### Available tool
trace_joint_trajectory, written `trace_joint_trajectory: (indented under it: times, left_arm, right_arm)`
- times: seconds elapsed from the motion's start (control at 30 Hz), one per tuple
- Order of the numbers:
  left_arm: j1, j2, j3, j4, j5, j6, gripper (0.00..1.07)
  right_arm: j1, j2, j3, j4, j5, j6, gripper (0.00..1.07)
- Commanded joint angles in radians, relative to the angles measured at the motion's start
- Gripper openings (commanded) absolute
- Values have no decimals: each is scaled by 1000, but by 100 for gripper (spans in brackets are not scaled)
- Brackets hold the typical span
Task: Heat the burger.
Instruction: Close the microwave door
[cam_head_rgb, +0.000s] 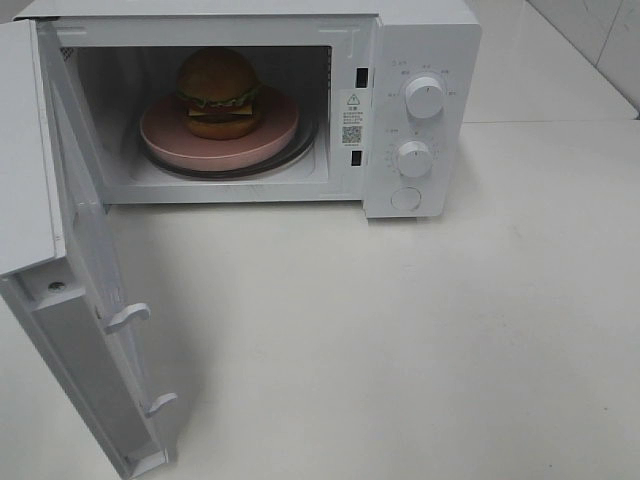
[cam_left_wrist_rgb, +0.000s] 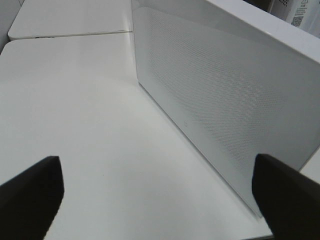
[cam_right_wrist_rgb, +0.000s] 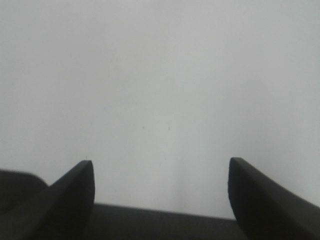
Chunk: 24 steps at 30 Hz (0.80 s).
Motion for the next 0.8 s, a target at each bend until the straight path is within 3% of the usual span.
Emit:
trace_joint_trajectory:
  times: [0.03, 0.2, 0.43, 0.8]
  left_arm:
    - [1, -23, 2, -1, -1, -1, 94]
    - [1, -23, 2, -1, -1, -1, 94]
    - [1, -23, 2, -1, -1, -1, 94]
    - [1, -20, 2, -2, -1, -1, 94]
  right_arm:
    - [-78, -80, 15, 21, -50, -1, 73]
    - [-152, -199, 23, 33, -37, -18, 72]
    - [-189, -370, 30, 39, -35, -51, 69]
    - [-189, -368, 30, 37, -35, -53, 67]
